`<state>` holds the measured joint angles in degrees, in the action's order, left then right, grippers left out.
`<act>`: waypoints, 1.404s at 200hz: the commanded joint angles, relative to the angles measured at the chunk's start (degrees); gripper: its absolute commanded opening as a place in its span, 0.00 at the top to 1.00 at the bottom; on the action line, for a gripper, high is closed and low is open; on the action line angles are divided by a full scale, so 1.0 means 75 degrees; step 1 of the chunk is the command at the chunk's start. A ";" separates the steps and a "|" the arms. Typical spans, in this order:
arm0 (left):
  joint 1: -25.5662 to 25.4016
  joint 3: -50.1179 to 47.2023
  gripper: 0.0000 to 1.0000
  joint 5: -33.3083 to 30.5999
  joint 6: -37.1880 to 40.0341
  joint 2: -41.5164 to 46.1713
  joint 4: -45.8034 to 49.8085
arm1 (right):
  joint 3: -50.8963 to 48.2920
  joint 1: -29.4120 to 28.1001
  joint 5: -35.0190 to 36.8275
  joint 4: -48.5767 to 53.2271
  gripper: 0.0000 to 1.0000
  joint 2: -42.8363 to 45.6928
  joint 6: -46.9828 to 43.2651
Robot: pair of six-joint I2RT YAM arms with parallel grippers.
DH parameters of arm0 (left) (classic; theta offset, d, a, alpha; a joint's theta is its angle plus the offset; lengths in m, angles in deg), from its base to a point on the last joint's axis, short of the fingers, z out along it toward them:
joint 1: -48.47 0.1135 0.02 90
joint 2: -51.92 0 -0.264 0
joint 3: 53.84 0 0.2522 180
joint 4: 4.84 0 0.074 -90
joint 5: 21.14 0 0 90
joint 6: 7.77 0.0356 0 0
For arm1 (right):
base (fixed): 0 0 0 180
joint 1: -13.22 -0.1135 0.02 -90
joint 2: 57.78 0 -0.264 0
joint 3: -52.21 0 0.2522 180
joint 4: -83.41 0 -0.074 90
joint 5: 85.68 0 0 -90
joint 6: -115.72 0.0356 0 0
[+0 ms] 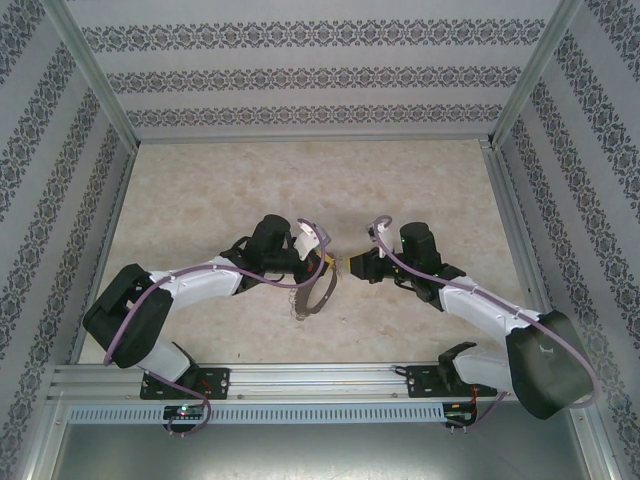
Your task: Put the keys on the keyring
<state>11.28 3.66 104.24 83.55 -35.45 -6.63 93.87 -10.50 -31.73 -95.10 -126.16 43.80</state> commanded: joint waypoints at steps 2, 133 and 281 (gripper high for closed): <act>-0.0118 -0.0064 1.00 0.0065 0.0146 0.0256 -0.0441 | -0.0057 0.0046 -0.0436 -0.0508 0.71 0.0088 0.0131; -0.0121 -0.0086 1.00 0.0204 0.0026 0.0263 -0.0583 | 0.0411 -0.0077 -0.1004 -0.0912 0.70 -0.0589 0.0096; -0.0119 -0.0104 1.00 0.0376 -0.0071 0.0287 -0.0660 | 0.0349 -0.0164 -0.1542 -0.0768 0.79 -0.0749 -0.0056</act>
<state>11.01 3.51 105.31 83.33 -34.95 -8.25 97.41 -10.68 -41.46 -100.26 -132.56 44.59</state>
